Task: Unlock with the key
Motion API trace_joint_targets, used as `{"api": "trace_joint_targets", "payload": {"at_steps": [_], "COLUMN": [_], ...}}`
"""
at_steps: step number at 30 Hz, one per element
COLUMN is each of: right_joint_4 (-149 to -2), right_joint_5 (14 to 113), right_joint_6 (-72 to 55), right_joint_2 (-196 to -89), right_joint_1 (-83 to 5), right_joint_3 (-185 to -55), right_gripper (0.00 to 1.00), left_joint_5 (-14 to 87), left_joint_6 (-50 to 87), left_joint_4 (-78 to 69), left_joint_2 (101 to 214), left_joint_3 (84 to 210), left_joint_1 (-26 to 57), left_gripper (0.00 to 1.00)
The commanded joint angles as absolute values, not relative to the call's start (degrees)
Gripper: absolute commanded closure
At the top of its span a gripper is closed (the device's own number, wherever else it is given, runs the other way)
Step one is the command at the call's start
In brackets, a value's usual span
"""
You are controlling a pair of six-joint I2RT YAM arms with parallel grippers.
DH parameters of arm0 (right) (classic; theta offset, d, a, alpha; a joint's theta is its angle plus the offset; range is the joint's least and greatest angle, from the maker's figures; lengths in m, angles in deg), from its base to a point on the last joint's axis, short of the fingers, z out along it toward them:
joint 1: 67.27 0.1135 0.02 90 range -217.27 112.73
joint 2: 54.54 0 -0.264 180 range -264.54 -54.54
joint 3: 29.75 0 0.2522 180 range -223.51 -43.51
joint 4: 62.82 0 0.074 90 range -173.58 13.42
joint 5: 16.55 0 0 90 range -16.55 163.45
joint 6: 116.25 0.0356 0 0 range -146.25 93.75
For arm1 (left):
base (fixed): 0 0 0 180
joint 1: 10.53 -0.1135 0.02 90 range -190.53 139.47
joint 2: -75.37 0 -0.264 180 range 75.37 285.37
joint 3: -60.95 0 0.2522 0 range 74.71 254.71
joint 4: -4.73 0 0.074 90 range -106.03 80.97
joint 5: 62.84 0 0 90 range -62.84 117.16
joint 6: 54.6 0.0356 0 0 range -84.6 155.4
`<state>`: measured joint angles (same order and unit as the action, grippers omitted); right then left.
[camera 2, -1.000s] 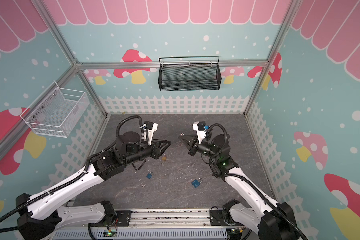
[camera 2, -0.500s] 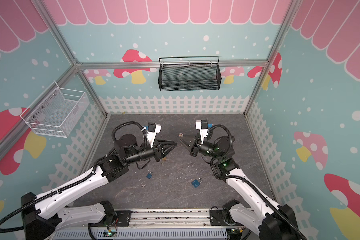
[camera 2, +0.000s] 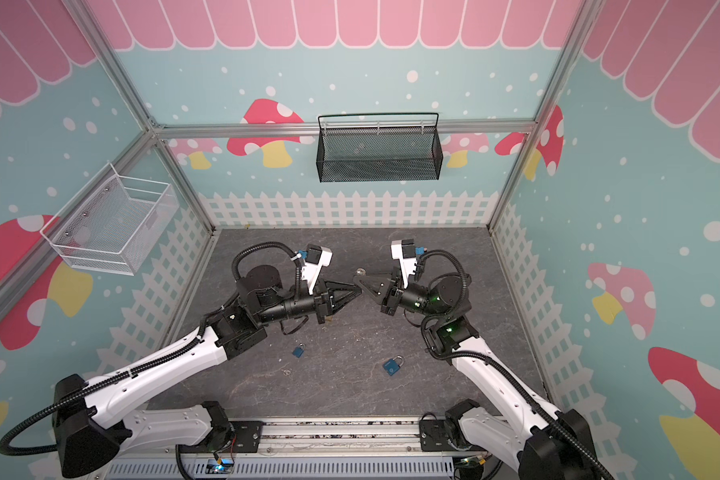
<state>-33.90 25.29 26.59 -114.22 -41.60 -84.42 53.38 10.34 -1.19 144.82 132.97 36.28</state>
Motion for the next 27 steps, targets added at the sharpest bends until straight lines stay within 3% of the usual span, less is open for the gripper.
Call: {"api": "trace_joint_targets", "payload": {"at_steps": [1, 20, 27], "right_joint_4": [-32.33, -32.69, -34.49], "right_joint_5": [24.52, 17.11, 14.69], "right_joint_6": [27.3, 26.57, 25.38], "right_joint_2": [-113.43, -114.78, -115.5], "right_joint_1": [-41.14, -41.09, -41.17], "right_joint_3": [-84.83, -85.69, -86.47], "right_gripper": [1.0, 1.0, 1.0], "left_joint_5": [55.12, 57.62, 58.1], "left_joint_6": [10.86, 10.79, 10.77], "left_joint_4": [1.43, 1.65, 2.0], "left_joint_2": [144.63, 144.37, 144.37], "left_joint_3": [134.82, 135.41, 135.53], "left_joint_1": [35.88, 33.86, 32.82], "left_gripper": [0.92, 0.93, 1.0]}}
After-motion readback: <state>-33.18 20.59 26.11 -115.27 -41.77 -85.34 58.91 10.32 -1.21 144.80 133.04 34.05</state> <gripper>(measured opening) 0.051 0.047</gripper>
